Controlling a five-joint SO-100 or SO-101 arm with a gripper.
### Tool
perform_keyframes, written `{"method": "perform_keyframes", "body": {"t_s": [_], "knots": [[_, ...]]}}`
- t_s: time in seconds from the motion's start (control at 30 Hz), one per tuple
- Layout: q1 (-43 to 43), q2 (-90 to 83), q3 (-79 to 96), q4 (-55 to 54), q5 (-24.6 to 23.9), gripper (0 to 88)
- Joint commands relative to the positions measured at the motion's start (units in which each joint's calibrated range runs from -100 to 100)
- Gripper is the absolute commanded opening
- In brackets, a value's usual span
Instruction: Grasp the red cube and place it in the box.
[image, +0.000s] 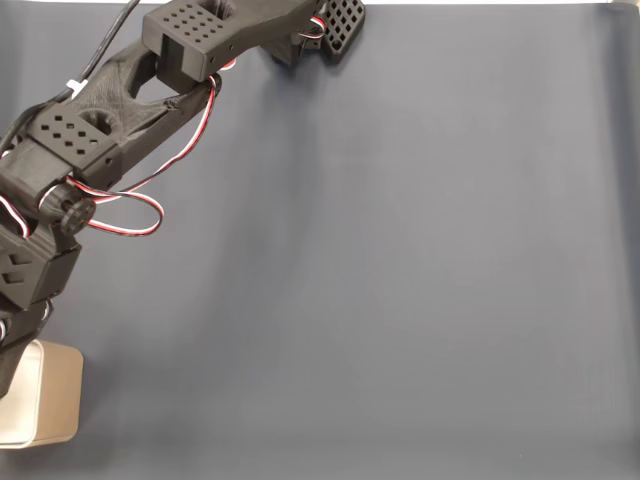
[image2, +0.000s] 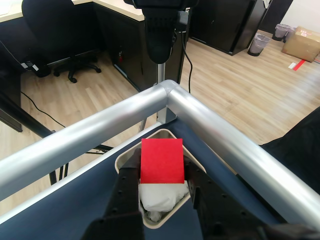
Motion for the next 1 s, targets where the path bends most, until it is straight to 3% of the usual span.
{"method": "perform_keyframes", "body": {"t_s": [0.0, 0.2, 0.4, 0.57, 0.97], "knots": [[0.45, -4.15, -0.58, -0.71, 0.24, 0.0], [0.52, -4.50, -0.58, -0.46, 0.24, 1.0], [0.88, -4.93, -0.58, 0.93, 0.10, 25.6], [0.95, -5.02, -0.58, 0.93, 0.00, 34.1], [1.02, -5.28, -0.58, 0.52, -0.29, 38.0]]}}
